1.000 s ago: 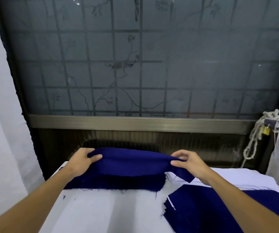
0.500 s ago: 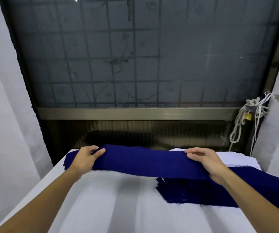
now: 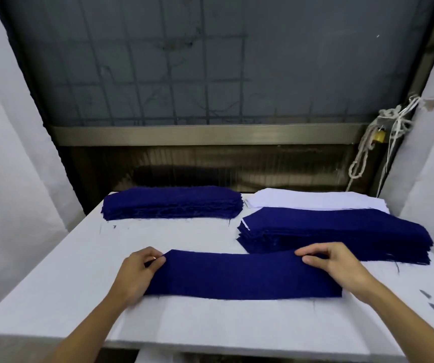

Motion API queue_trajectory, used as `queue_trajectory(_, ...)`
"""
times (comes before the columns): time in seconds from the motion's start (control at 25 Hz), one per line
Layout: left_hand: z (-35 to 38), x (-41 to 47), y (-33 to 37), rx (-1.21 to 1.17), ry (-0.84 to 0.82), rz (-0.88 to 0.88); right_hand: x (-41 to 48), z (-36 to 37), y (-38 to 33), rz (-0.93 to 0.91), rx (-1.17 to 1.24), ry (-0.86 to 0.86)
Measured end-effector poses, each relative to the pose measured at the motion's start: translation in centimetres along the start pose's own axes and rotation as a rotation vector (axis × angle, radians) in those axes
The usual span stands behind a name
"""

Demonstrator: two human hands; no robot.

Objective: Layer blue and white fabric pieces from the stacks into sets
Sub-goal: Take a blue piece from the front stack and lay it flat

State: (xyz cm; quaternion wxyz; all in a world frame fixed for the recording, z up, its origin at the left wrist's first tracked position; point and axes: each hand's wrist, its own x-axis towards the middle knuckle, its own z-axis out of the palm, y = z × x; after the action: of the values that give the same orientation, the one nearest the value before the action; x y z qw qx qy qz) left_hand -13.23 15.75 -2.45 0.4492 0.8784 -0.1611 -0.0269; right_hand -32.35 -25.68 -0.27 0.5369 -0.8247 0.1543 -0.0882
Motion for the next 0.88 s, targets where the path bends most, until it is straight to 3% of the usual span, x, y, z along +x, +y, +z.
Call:
queue_trajectory(0.16,1.7,-1.5,-1.7,0.154,0.040,0.081,-1.9,1.5,2.8,-0.022,0.020,0.191)
queue_trajectory(0.32,1.9,-1.2,-2.1,0.190,0.073,0.109,-2.5,2.5,3.7,-0.032,-0.212,0.393)
queue_trajectory(0.88,1.8,-1.7,-2.1,0.184,0.078,0.046,-2.7,2.6,3.8,-0.011,-0.252,0.458)
